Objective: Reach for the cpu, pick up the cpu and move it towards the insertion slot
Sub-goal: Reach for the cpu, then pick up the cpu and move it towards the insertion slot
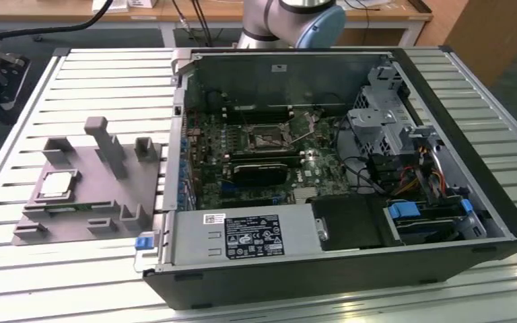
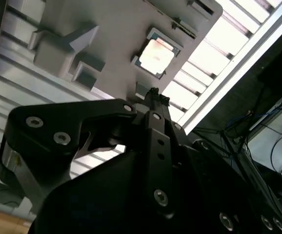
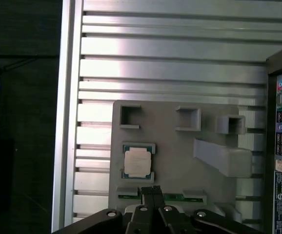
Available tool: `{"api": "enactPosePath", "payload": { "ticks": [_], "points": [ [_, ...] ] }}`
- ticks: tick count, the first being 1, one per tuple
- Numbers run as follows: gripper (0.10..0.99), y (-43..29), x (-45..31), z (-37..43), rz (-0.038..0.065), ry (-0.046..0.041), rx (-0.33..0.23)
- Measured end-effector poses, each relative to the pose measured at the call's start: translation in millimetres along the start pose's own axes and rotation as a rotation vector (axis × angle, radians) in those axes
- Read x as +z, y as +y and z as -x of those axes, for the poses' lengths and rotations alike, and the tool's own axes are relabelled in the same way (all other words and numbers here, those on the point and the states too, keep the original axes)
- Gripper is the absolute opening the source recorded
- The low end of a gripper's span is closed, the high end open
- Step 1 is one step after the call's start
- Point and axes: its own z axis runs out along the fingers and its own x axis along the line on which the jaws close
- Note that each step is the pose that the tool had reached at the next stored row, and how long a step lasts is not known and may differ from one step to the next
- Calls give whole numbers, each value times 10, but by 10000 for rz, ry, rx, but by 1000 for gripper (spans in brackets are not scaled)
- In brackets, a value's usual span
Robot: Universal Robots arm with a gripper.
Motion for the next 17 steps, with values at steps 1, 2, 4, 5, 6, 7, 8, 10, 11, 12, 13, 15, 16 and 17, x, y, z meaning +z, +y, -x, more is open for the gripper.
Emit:
{"api": "enactPosePath", "payload": {
  "ticks": [1, 2, 4, 5, 6, 7, 8, 10, 11, 12, 13, 15, 16, 17],
  "points": [
    [106, -19, 4, -5, 0, 0, -2],
    [106, -34, 10, -9, 0, -1, -5],
    [106, -61, 21, -14, 0, 1, -8],
    [106, -71, 29, -16, 0, 0, -13],
    [106, -84, 40, -20, -1, 1, -19],
    [106, -95, 53, -23, 0, 0, -25],
    [106, -104, 69, -25, 1, -1, -34],
    [106, -115, 101, -32, -1, 4, -43],
    [106, -116, 120, -33, -1, 14, -45],
    [114, -117, 138, -34, 0, 32, -46],
    [169, -119, 156, -37, -1, 40, -47],
    [231, -120, 194, -41, 0, 60, -47],
    [290, -121, 212, -41, 0, 62, -47],
    [290, -121, 229, -41, 0, 64, -46]
  ]
}}
